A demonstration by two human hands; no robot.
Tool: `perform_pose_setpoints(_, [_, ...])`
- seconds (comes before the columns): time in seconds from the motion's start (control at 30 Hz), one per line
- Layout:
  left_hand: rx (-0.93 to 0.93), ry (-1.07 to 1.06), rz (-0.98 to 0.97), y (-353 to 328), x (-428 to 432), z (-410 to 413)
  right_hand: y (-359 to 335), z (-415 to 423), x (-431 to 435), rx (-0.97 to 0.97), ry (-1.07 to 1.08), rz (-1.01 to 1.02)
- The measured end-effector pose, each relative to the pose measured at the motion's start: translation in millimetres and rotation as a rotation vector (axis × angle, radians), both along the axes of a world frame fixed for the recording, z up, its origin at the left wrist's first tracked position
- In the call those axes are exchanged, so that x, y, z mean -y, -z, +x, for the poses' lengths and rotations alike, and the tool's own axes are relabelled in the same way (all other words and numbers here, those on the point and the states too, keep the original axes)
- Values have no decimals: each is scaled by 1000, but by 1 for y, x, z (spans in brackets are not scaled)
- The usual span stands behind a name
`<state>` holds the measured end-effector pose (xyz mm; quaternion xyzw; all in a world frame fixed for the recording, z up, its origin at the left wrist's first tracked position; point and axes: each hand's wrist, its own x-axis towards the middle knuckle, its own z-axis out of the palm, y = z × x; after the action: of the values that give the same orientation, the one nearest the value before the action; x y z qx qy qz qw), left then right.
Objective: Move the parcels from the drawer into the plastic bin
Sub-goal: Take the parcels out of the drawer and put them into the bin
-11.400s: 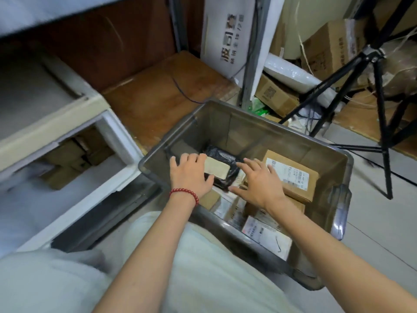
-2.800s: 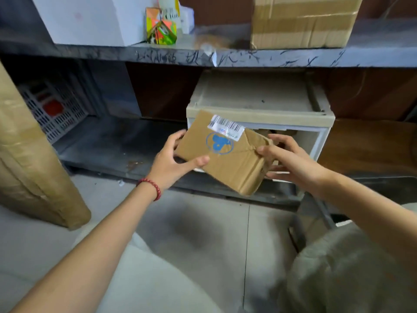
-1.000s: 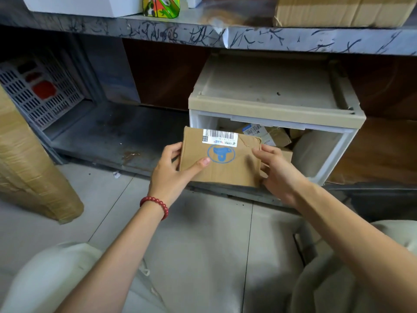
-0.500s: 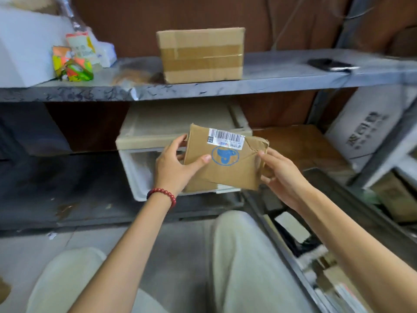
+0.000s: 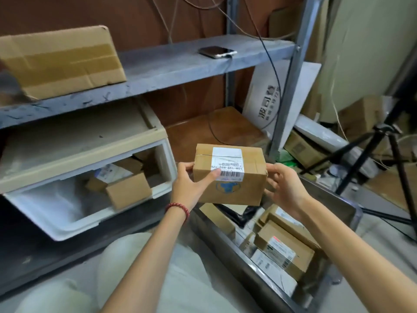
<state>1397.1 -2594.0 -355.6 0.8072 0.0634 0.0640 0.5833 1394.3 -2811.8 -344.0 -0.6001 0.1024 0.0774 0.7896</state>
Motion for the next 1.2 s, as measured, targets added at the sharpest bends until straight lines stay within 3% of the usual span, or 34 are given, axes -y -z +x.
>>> perform_pose_setpoints(0.4, [-150,417,159,62,90,42,76,-25,78,-134,365,-369])
perform_pose_setpoints(0.67, [-214,613,257,86,135,65,107,-40,100,-71,450,-601])
perform_pose_setpoints(0.87, [-144,704,305,94,173,70,117,-47,131,-123,500,-746])
perform_pose_setpoints(1.03, [17,695,583,101,192,69,125,-54,150,-169,420,-1133])
perform_pose_setpoints(1.2, [90,755,946,110,198,70,122,-49,160,-352,108,-1563])
